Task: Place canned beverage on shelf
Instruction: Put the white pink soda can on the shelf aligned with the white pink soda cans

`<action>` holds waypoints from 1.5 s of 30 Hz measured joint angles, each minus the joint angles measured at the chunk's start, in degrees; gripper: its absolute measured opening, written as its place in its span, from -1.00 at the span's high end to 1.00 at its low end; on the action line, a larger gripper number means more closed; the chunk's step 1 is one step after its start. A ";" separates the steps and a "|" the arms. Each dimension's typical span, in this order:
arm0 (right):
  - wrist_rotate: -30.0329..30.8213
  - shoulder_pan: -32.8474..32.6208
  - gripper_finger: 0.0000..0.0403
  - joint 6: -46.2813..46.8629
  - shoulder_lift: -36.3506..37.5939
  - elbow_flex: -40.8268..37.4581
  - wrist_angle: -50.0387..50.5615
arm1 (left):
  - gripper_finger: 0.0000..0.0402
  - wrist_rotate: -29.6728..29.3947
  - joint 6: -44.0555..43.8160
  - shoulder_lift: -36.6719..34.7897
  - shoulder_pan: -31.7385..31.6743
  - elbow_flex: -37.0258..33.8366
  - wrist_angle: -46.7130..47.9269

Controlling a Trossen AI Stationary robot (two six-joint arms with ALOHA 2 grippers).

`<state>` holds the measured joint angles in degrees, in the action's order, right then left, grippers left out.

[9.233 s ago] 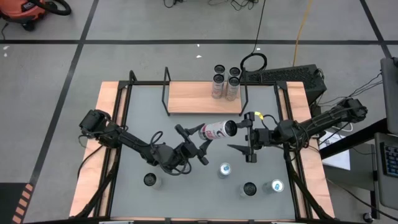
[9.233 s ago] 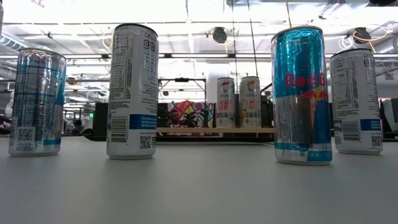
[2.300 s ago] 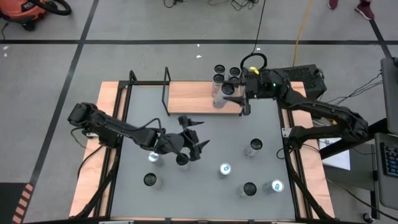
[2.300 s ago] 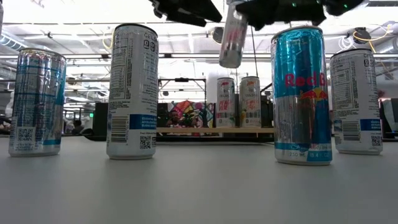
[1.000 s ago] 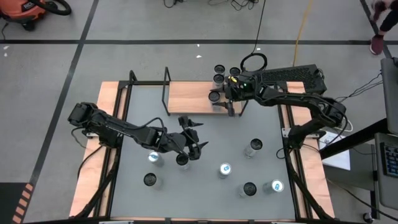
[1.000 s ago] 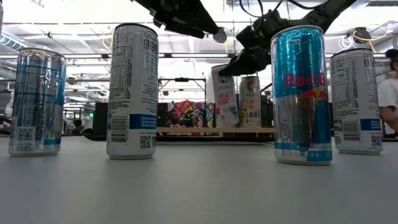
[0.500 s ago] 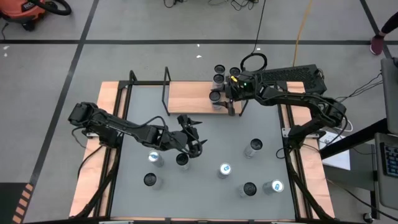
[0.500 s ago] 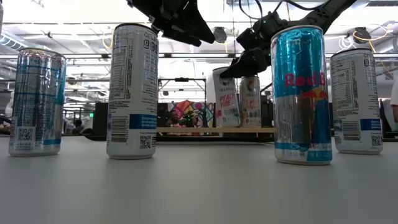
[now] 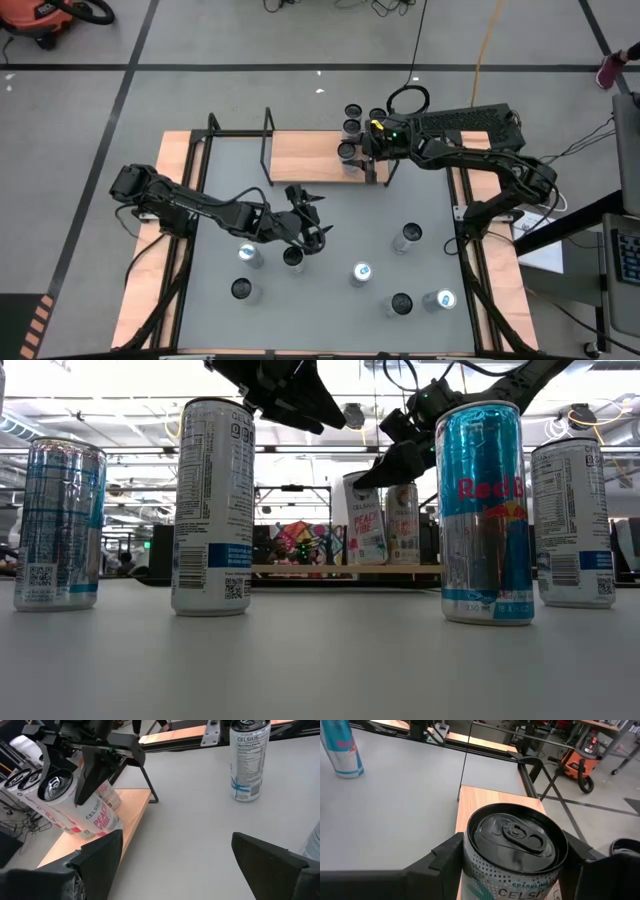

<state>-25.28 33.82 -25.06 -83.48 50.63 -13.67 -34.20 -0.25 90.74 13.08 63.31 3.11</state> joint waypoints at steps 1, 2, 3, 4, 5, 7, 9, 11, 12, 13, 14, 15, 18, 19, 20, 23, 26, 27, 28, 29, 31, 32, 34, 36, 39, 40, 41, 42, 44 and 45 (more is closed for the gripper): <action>0.02 0.00 0.03 0.19 0.00 0.00 0.02 | -0.83 0.00 -0.04 0.00 0.00 0.00 0.00; 0.00 0.00 0.03 0.27 0.00 0.00 0.04 | -0.83 0.00 -0.07 0.00 0.02 0.00 0.00; 0.00 0.00 0.03 0.32 0.00 0.00 0.07 | -0.83 0.00 -0.08 0.00 0.01 0.00 0.00; 0.00 0.00 0.03 0.35 0.00 0.00 0.09 | -0.83 0.00 -0.17 0.00 0.00 0.00 0.00; 0.00 0.00 0.03 0.35 0.00 0.00 0.11 | -0.83 0.00 -0.49 0.00 0.00 0.00 0.01; 0.00 0.00 0.03 0.35 0.00 0.00 0.15 | -0.83 0.07 -0.58 0.00 0.00 0.00 0.04; 0.00 0.00 0.03 0.35 0.00 0.00 0.17 | -0.83 0.77 -0.61 0.00 0.00 0.00 0.04; 0.00 0.00 0.03 0.35 0.00 0.00 0.20 | -0.83 1.20 -0.73 0.00 0.00 0.00 0.05; 0.00 0.00 0.03 0.37 0.00 0.00 0.20 | -0.83 1.20 -0.74 0.00 0.00 0.00 0.04; 0.00 0.03 0.03 0.46 0.00 0.00 0.20 | -0.83 1.22 -0.74 0.00 0.02 0.00 0.04; -0.01 0.15 0.03 0.62 0.00 0.00 0.20 | -0.83 1.22 -0.74 0.00 0.02 0.00 0.04; -0.11 0.28 0.03 0.91 0.00 0.00 0.22 | -0.83 1.22 -0.73 0.00 0.00 0.00 0.05; -0.26 0.75 0.03 1.81 0.00 0.00 0.27 | -0.83 1.22 -0.72 0.00 0.00 0.00 0.04; -0.32 0.89 0.03 1.92 0.00 0.00 0.31 | -0.83 1.22 -0.72 0.00 0.00 0.00 0.04; -0.35 1.01 0.01 1.97 0.00 0.00 0.33 | -0.83 1.22 -0.72 0.00 0.00 0.00 0.04; -0.37 1.32 -0.07 2.03 0.00 0.00 0.37 | -0.83 1.22 -0.71 0.00 0.00 0.00 0.04; -0.37 1.40 -0.18 2.02 0.00 0.00 0.39 | -0.83 1.22 -0.68 0.00 0.00 0.00 0.04; -0.36 1.40 -0.20 1.92 0.00 0.00 0.41 | -0.83 1.22 -0.68 0.00 0.00 0.00 0.04; -0.31 1.40 -0.23 1.89 0.00 0.00 0.45 | -0.83 1.22 -0.66 0.00 0.00 0.00 0.04; -0.28 1.41 -0.24 1.86 0.00 0.00 0.51 | -0.83 1.22 -0.64 0.00 0.00 0.00 0.04; -0.17 1.42 -0.26 1.79 0.00 0.00 0.56 | -0.83 1.22 -0.52 0.00 0.00 0.00 0.04; -0.11 1.42 -0.27 1.79 0.00 0.00 0.52 | -0.83 1.22 -0.52 0.00 0.00 0.00 0.04; -0.05 1.42 -0.27 1.77 0.00 0.00 0.50 | -0.83 1.22 -0.52 0.00 0.00 0.00 0.04; -0.03 1.42 -0.27 1.80 0.13 0.00 0.46 | -0.83 1.22 -0.52 0.00 0.00 0.00 0.04; 0.58 1.38 -0.27 1.83 0.84 0.00 0.37 | -0.83 1.22 -0.43 0.00 0.00 0.00 0.05; 1.48 1.30 -0.27 1.85 1.32 0.00 0.43 | -0.83 1.22 -0.43 0.00 0.00 0.00 0.07; 1.80 1.25 -0.27 1.86 1.82 0.00 0.45 | -0.83 1.22 -0.41 0.00 0.00 0.00 0.07; 1.87 1.10 -0.27 1.86 2.28 0.00 0.31 | -0.83 1.22 -0.39 0.00 0.00 0.00 0.09; 2.10 0.99 -0.27 2.17 3.26 0.00 0.30 | -0.83 1.22 -0.38 0.00 0.00 0.00 0.20; 2.09 0.97 -0.27 2.62 3.71 0.00 0.35 | -0.83 1.22 -0.37 0.00 0.00 0.00 0.23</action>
<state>-23.19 34.80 -22.44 -79.77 50.63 -13.32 -32.97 -0.62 90.74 13.08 63.31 3.34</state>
